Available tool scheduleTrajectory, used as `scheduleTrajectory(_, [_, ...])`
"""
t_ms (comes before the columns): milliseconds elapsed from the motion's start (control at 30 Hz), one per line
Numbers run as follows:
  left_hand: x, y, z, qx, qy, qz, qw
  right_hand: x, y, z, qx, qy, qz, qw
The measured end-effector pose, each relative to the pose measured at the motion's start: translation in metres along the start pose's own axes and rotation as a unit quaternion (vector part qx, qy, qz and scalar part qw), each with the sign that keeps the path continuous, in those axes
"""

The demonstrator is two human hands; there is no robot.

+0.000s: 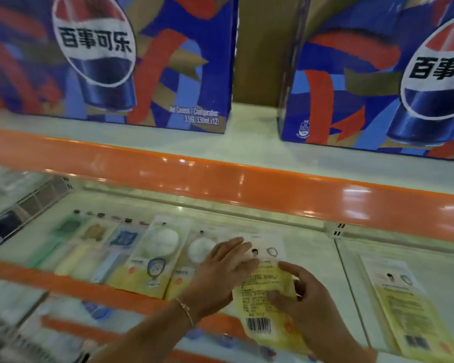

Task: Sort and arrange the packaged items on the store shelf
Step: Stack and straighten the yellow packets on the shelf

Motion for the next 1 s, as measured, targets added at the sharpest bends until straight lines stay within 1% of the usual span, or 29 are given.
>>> scheduleTrajectory(100, [0.018,-0.016,-0.02,-0.042,0.021,0.035,0.998,0.007,-0.005,0.03,0.024,0.012,0.002,1.0])
scheduleTrajectory(200, [0.033,-0.025,-0.03,-0.053,0.014,0.045,0.997,0.019,-0.006,0.047,0.019,0.034,-0.012,0.999])
scheduleTrajectory(300, [0.059,-0.033,-0.032,-0.057,-0.032,0.018,0.998,0.018,-0.004,0.056,-0.005,0.155,0.0,0.988])
scheduleTrajectory(367, [0.077,-0.038,-0.035,-0.05,-0.111,-0.03,0.992,0.014,0.001,0.056,-0.036,0.194,-0.006,0.98])
scheduleTrajectory(433, [0.089,-0.042,-0.045,-0.042,-0.222,-0.119,0.967,0.009,0.007,0.058,-0.062,0.166,-0.02,0.984])
scheduleTrajectory(500, [0.092,-0.046,-0.048,-0.015,-0.315,-0.185,0.931,0.002,0.013,0.062,-0.08,0.088,-0.033,0.992])
scheduleTrajectory(567, [0.093,-0.048,-0.043,0.008,-0.389,-0.208,0.898,0.001,0.014,0.071,-0.074,0.004,-0.046,0.996])
scheduleTrajectory(633, [0.094,-0.047,-0.039,0.032,-0.434,-0.233,0.87,0.0,0.013,0.081,-0.06,-0.045,-0.048,0.996])
scheduleTrajectory(700, [0.097,-0.049,-0.031,0.072,-0.449,-0.254,0.854,0.0,0.01,0.089,-0.052,-0.052,-0.053,0.996])
scheduleTrajectory(767, [0.1,-0.05,-0.026,0.106,-0.448,-0.266,0.847,0.002,0.008,0.095,-0.045,-0.06,-0.063,0.995])
scheduleTrajectory(800, [0.104,-0.051,-0.021,0.116,-0.456,-0.275,0.839,0.003,0.007,0.099,-0.041,-0.073,-0.067,0.994])
scheduleTrajectory(867, [0.112,-0.053,-0.013,0.117,-0.471,-0.298,0.822,0.0,0.007,0.102,-0.035,-0.068,-0.061,0.995])
scheduleTrajectory(1000, [0.116,-0.054,-0.006,0.111,-0.501,-0.316,0.798,-0.009,0.009,0.108,-0.039,0.012,-0.023,0.999])
Point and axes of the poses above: each hand's wrist, its own y-axis towards the middle knuckle, its own z-axis out of the palm, x = y × z, the point moved 9 cm from there along y, towards the middle knuckle, and after that the axes turned 1 degree about y, right-handed, at the moved point
